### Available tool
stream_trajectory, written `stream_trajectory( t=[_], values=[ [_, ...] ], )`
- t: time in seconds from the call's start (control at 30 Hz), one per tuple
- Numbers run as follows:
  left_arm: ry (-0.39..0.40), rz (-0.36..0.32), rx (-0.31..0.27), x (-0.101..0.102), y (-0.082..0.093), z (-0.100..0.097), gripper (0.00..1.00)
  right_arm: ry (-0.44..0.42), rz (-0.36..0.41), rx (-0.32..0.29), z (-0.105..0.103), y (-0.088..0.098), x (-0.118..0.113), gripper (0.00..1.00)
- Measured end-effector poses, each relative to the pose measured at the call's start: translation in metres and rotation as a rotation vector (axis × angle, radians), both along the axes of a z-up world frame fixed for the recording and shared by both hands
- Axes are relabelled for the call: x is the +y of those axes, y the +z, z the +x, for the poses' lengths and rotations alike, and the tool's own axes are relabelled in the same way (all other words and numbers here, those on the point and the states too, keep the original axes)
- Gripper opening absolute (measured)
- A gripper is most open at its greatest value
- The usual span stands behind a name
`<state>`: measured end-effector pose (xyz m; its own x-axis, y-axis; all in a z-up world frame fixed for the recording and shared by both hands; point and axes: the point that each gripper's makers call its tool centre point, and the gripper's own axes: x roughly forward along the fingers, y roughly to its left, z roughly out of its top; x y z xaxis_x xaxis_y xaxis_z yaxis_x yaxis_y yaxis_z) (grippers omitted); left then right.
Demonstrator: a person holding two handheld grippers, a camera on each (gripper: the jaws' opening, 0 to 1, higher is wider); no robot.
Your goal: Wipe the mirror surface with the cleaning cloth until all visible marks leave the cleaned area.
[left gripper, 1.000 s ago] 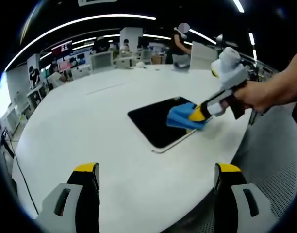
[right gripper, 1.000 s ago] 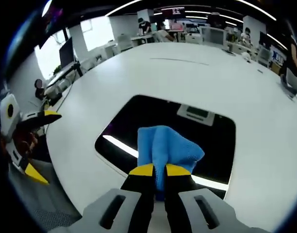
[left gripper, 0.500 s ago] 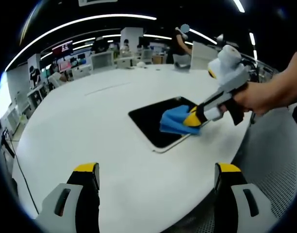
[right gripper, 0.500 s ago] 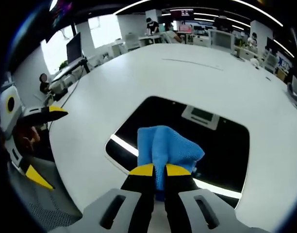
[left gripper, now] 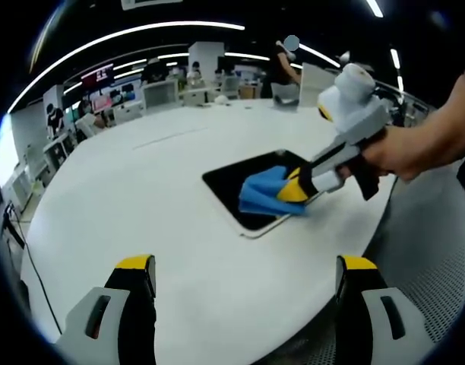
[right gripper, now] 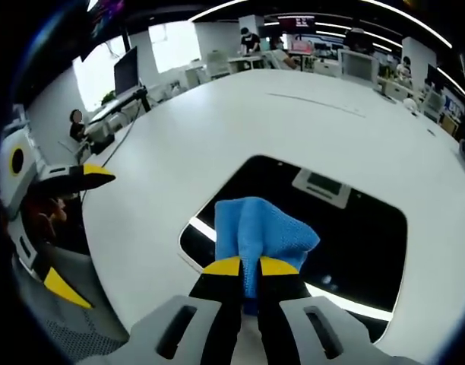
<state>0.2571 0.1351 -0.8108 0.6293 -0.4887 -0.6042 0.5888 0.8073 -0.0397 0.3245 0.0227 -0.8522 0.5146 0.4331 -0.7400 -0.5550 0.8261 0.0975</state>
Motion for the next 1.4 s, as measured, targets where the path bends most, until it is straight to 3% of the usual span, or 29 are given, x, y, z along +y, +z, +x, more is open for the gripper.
stream_trajectory(
  t=[0.93, 1.4],
  values=[
    [-0.017, -0.010, 0.016, -0.006, -0.002, -0.001, 0.99, 0.060, 0.044, -0.008, 0.002, 0.000, 0.041, 0.02],
    [-0.010, -0.014, 0.013, -0.005, -0.001, -0.001, 0.99, 0.113, 0.050, -0.033, 0.002, 0.000, 0.047, 0.02]
  ],
)
